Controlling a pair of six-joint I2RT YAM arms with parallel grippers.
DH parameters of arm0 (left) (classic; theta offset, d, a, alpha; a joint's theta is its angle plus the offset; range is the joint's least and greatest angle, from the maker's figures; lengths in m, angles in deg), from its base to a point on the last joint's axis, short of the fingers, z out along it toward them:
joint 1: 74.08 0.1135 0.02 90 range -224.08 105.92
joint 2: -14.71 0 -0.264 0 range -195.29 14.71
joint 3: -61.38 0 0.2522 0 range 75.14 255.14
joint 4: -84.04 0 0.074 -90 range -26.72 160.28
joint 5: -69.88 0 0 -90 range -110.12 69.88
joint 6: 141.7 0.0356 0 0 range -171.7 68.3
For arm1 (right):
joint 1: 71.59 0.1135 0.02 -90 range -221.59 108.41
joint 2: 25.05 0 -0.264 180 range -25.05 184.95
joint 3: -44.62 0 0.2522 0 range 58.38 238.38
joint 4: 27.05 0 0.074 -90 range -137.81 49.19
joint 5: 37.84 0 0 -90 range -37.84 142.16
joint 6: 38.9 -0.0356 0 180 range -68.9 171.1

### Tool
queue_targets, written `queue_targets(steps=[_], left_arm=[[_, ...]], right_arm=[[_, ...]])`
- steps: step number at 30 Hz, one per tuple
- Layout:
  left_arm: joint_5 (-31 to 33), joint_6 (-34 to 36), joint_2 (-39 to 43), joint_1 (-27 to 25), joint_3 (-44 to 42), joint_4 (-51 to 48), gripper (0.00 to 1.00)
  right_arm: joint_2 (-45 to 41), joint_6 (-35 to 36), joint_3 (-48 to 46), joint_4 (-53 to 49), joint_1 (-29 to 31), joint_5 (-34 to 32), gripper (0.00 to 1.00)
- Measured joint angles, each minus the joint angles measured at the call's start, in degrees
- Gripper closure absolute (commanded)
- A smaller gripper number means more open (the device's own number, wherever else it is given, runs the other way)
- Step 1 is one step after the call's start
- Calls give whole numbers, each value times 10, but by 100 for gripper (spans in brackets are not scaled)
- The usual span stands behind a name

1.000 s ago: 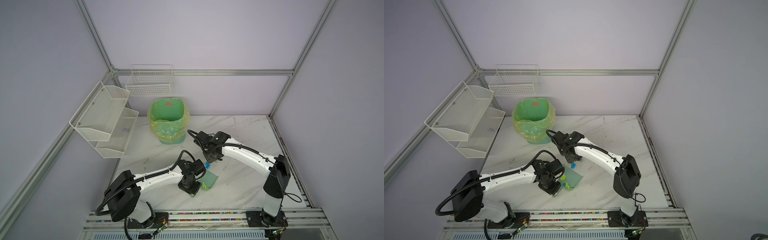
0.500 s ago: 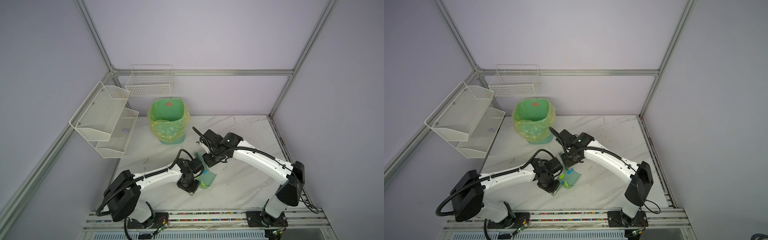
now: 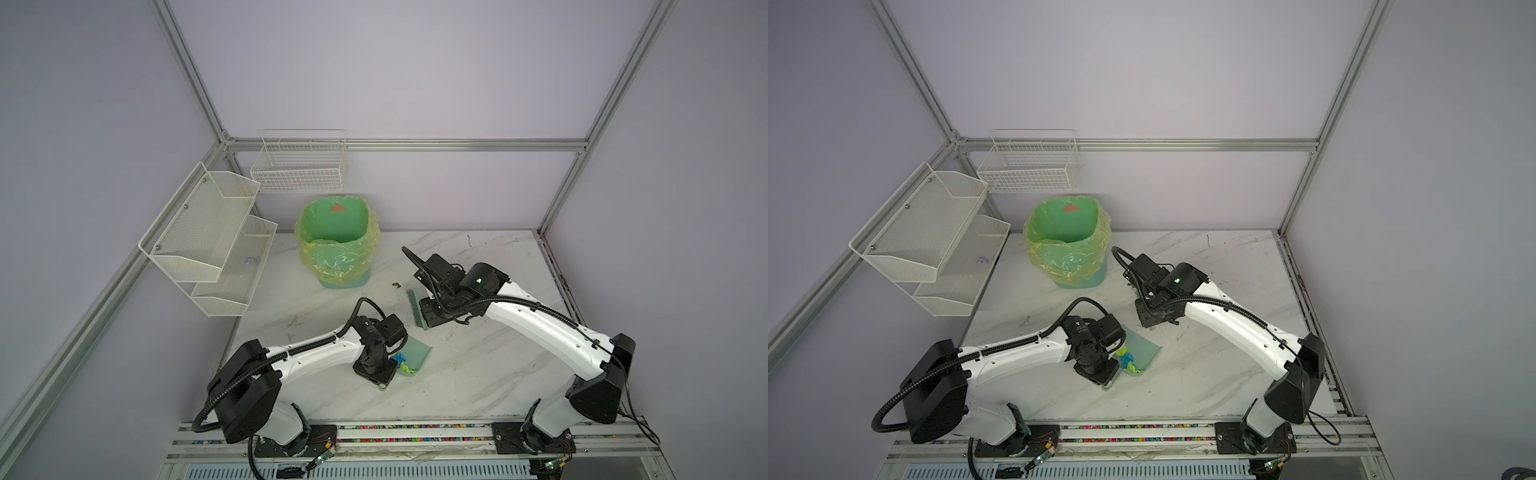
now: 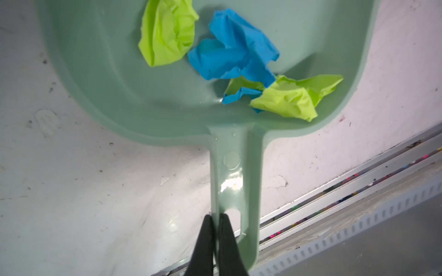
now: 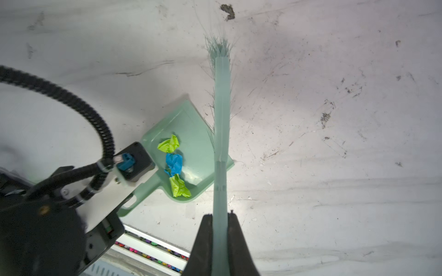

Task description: Sweep away the paper scraps from the table

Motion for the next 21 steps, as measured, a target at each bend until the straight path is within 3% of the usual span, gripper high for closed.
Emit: queue_targets(steps=[12,21], left_arm=[[52,-4,15,0,9,-9,100],[54,-4,15,10,100,-38,100]], right_arm=[[-84,-10,-104,45,-101,-28,100],[-135,-23,-191,132,-137,-5,100]])
